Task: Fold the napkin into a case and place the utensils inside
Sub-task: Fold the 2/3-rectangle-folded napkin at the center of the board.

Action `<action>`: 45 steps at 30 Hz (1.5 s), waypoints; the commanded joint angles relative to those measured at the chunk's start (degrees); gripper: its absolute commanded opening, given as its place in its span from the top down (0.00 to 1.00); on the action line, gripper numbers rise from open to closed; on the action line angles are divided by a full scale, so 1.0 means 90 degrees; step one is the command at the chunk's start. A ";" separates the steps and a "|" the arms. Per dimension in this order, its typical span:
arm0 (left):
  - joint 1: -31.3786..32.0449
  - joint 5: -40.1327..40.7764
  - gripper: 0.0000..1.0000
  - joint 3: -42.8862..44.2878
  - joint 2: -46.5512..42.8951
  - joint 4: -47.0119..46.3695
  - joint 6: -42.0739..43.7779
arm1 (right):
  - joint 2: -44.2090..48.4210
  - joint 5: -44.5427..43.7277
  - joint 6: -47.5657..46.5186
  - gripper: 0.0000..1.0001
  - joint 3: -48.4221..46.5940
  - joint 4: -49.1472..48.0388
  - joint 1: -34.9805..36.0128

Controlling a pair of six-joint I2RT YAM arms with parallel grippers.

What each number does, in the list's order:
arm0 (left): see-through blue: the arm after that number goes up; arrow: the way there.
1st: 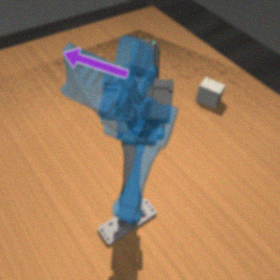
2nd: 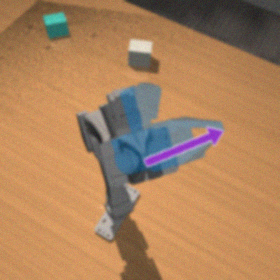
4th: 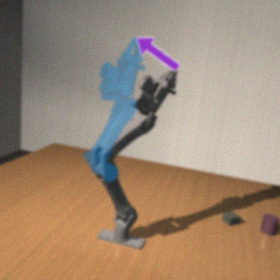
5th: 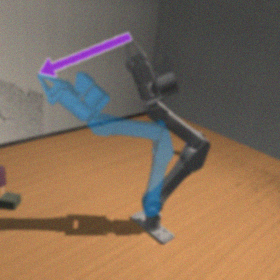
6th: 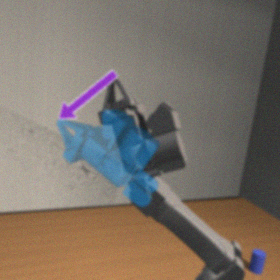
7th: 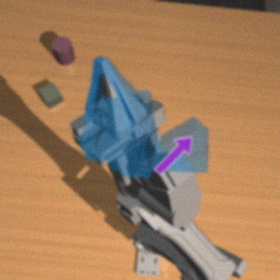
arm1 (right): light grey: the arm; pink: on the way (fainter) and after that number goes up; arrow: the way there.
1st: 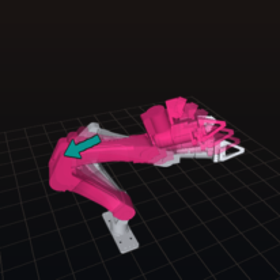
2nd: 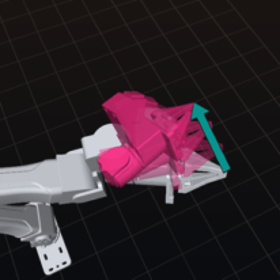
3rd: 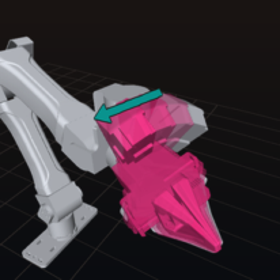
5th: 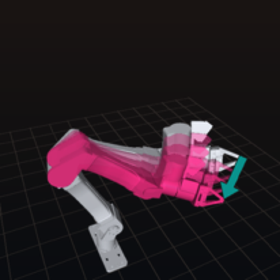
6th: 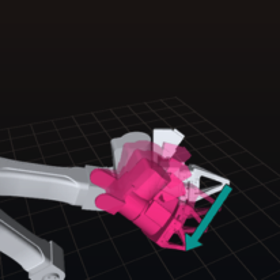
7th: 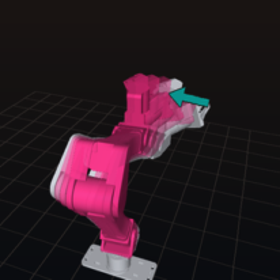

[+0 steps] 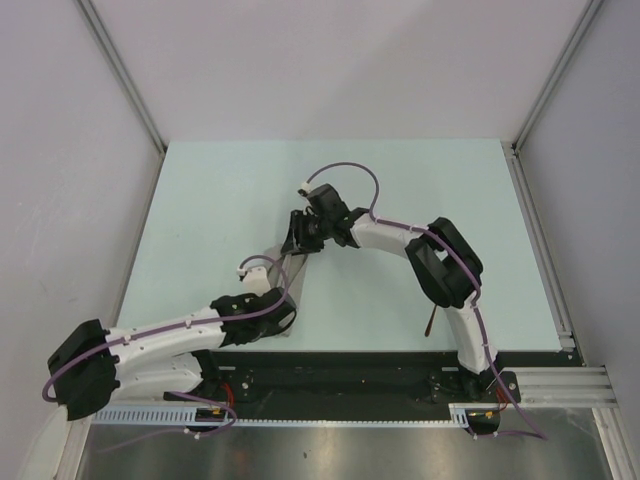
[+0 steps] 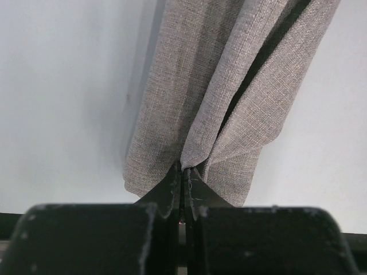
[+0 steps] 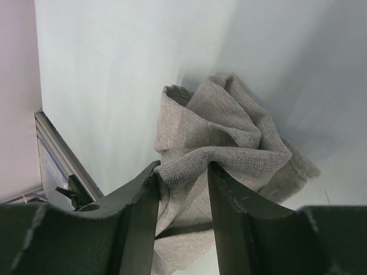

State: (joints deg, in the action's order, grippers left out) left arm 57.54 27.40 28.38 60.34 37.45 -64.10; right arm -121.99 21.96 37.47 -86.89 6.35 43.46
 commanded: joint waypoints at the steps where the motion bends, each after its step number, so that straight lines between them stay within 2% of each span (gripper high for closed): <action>1: -0.0094 0.0052 1.00 -0.0136 -0.0132 0.0224 -0.0115 | -0.0330 0.0138 -0.0082 0.57 -0.0666 0.0085 0.0093; 6: -0.0162 0.0051 0.97 -0.0146 -0.0317 0.0262 -0.0027 | -0.0644 0.0246 0.0094 0.56 -0.0941 0.0145 0.0112; 8: -0.0250 0.0032 0.89 -0.0107 -0.0385 0.0282 0.0070 | -0.0751 0.0256 0.0162 0.56 -0.0980 0.0134 0.0102; 11: -0.0348 -0.0066 0.70 0.0127 -0.0493 0.0418 0.0236 | -0.0810 0.0227 0.0230 0.57 -0.0941 0.0086 0.0073; 12: -0.0368 -0.0066 0.60 0.0234 -0.0522 0.0486 0.0295 | -0.0830 0.0227 0.0250 0.57 -0.0931 0.0057 0.0073; 15: -0.0592 -0.0085 0.43 0.0703 -0.0620 0.0634 0.0665 | -0.0820 0.0256 0.0280 0.56 -0.0921 0.0027 0.0063; 18: -0.1128 -0.0493 0.32 0.1016 -0.0533 -0.0017 0.1261 | -0.0781 0.0304 0.0396 0.56 -0.0853 -0.0100 0.0054; 21: -0.1617 -0.0467 0.30 0.1153 -0.0046 -0.0585 0.1867 | -0.0732 0.0354 0.0582 0.52 -0.0746 -0.0275 0.0044; 24: -0.2134 -0.0388 0.29 0.1503 0.0842 -0.0967 0.2384 | -0.0732 0.0373 0.0689 0.50 -0.0697 -0.0335 0.0034; 29: -0.2701 -0.0564 0.29 0.1788 0.2268 -0.1494 0.2717 | -0.0654 0.0363 0.0807 0.49 -0.0512 -0.0500 -0.0024; 32: -0.2887 -0.0710 0.32 0.1690 0.2688 -0.1933 0.2825 | -0.0615 0.0431 0.0885 0.48 -0.0424 -0.0579 -0.0073; 34: -0.3014 -0.0749 0.35 0.1720 0.2807 -0.1925 0.2805 | -0.0518 0.0432 0.0885 0.44 -0.0346 -0.0578 -0.0102; 35: -0.3034 -0.0749 0.40 0.1662 0.2817 -0.1983 0.2815 | -0.0459 0.0383 0.0856 0.40 -0.0239 -0.0559 -0.0141; 36: -0.3053 -0.0749 0.44 0.1622 0.2798 -0.2022 0.2834 | -0.0256 0.0325 0.0807 0.31 -0.0180 -0.0520 -0.0161; 37: -0.3082 -0.0827 0.51 0.1574 0.2759 -0.2071 0.2835 | -0.0157 0.0257 0.0643 0.26 -0.0131 -0.0365 -0.0190; 39: -0.3121 -0.0915 0.55 0.1398 0.2633 -0.2257 0.2854 | 0.0242 0.0042 0.0495 0.15 0.0073 -0.0189 -0.0336; 42: -0.3170 -0.1003 0.59 0.1310 0.2535 -0.2296 0.2874 | 0.0614 -0.0222 0.0183 0.10 0.0473 0.0230 -0.0522; 45: -0.3170 -0.1071 0.61 0.1241 0.2457 -0.2306 0.2883 | 0.1054 -0.0213 0.0152 0.10 0.1165 0.0077 -0.0707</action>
State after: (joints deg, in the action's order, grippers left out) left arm 30.04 17.47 41.04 84.07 18.26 -39.77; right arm -118.87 22.70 41.52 -82.91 5.23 40.01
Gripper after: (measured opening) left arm 0.396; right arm 0.904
